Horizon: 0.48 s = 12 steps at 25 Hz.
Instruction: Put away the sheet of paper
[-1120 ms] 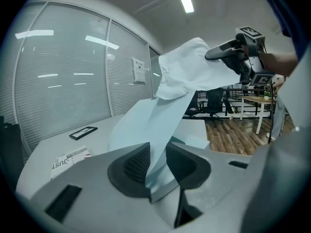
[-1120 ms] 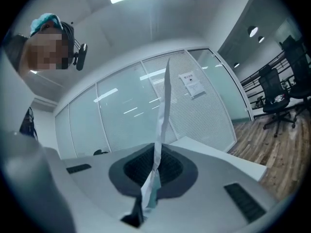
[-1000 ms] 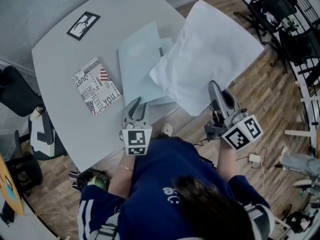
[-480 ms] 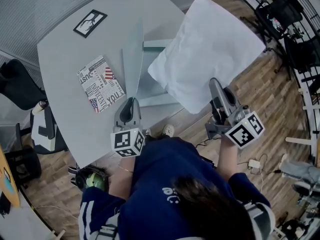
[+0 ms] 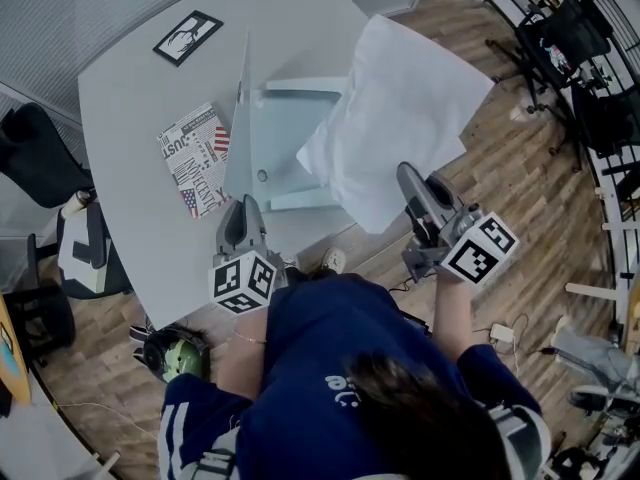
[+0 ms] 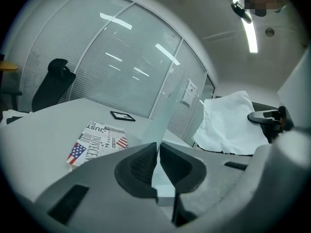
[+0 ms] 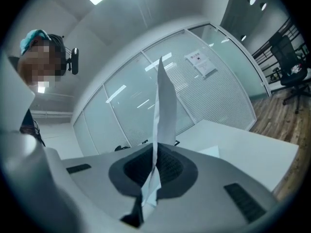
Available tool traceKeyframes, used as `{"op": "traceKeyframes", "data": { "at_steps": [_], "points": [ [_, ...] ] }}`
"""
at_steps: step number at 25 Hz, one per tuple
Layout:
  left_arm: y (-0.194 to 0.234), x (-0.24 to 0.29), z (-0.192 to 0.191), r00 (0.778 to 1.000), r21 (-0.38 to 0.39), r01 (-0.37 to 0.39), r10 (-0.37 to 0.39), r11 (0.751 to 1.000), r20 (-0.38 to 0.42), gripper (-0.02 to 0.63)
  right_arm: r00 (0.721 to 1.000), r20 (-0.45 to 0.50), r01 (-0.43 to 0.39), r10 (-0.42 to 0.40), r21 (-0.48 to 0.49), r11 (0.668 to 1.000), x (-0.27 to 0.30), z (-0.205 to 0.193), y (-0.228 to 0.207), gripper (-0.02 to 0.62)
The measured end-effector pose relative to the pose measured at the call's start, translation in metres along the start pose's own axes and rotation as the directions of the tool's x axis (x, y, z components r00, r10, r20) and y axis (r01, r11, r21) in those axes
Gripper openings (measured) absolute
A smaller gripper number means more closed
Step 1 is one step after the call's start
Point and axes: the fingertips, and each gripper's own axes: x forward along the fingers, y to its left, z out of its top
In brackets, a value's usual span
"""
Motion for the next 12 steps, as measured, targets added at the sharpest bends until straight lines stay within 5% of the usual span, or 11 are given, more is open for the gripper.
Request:
{"op": "traceKeyframes", "data": {
  "at_steps": [5, 8, 12],
  "points": [
    [0.011, -0.003, 0.002, 0.999, -0.009, -0.040, 0.040, 0.999, 0.002, 0.017, 0.991, -0.102, -0.072, 0.090, 0.163, 0.984, 0.017, -0.034, -0.001, 0.008],
    [0.014, -0.002, 0.002, 0.999, 0.059, -0.041, 0.042, 0.997, -0.011, 0.010, 0.981, -0.166, -0.073, 0.105, 0.191, 0.979, 0.027, -0.058, 0.001, 0.008],
    [0.018, -0.003, 0.002, 0.999, 0.025, -0.050, 0.050, 0.998, -0.016, 0.009, 0.962, -0.247, -0.070, 0.121, 0.204, 0.976, 0.042, -0.084, 0.002, 0.008]
  ]
}}
